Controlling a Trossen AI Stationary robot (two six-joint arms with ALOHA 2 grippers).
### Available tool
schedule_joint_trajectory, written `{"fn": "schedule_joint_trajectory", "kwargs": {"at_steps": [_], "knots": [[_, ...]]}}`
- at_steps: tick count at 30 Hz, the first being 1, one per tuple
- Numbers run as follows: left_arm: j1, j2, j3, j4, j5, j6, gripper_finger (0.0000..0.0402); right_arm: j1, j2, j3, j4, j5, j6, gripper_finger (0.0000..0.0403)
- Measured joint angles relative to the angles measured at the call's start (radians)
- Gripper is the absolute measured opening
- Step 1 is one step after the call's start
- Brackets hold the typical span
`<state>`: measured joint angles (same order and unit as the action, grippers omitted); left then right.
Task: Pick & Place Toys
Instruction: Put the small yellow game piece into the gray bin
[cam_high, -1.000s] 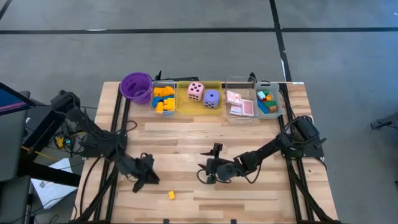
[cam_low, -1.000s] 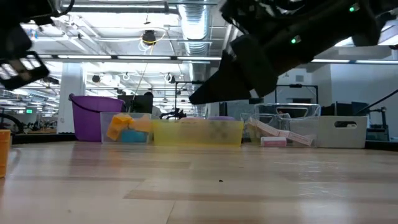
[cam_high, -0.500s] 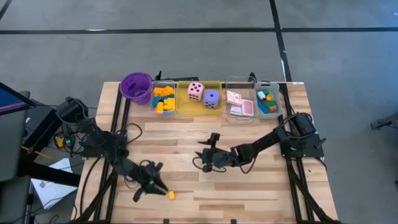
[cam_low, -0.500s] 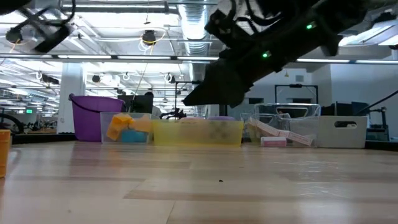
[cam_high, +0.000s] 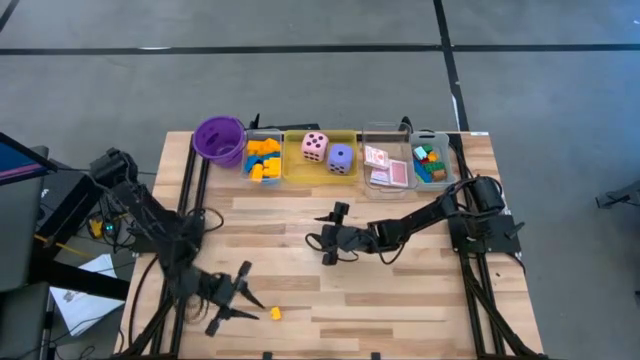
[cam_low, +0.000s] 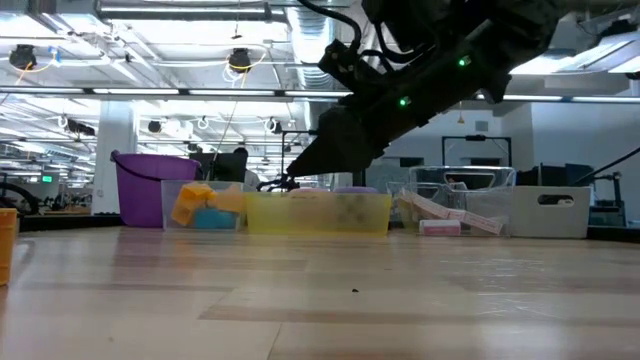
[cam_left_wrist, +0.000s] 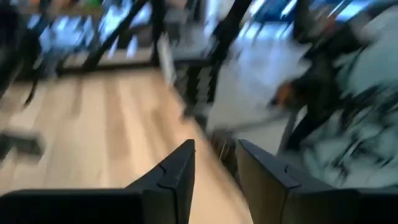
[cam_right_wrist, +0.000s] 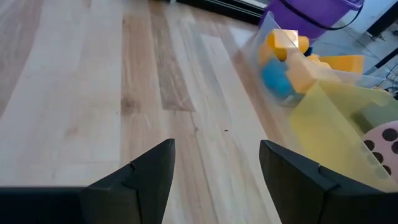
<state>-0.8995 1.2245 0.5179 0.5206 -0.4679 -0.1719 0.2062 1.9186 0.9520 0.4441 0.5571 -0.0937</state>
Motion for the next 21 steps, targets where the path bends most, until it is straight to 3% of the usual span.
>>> {"fn": "schedule_joint_trajectory", "kwargs": {"at_steps": [3,8,13,18,21], "knots": [[-0.057,-0.004,0.109,-0.324,-0.109,-0.135,0.0114,0.001,0.000,0.000,-0.001,0.000,0.005,0.0228],[-0.077,0.029,0.206,-0.639,-0.124,-0.435,0.0128,0.002,0.000,0.000,0.003,-0.002,0.015,0.0228],[-0.059,0.066,0.208,-0.709,-0.018,-0.570,0.0185,0.003,0.000,0.000,0.006,-0.004,0.015,0.0228],[-0.039,0.083,0.208,-0.710,0.002,-0.553,0.0260,0.002,0.000,0.000,0.006,-0.010,0.015,0.0228],[-0.019,0.082,0.206,-0.717,0.008,-0.450,0.0300,0.002,0.000,0.000,0.005,-0.010,0.015,0.0228]]}}
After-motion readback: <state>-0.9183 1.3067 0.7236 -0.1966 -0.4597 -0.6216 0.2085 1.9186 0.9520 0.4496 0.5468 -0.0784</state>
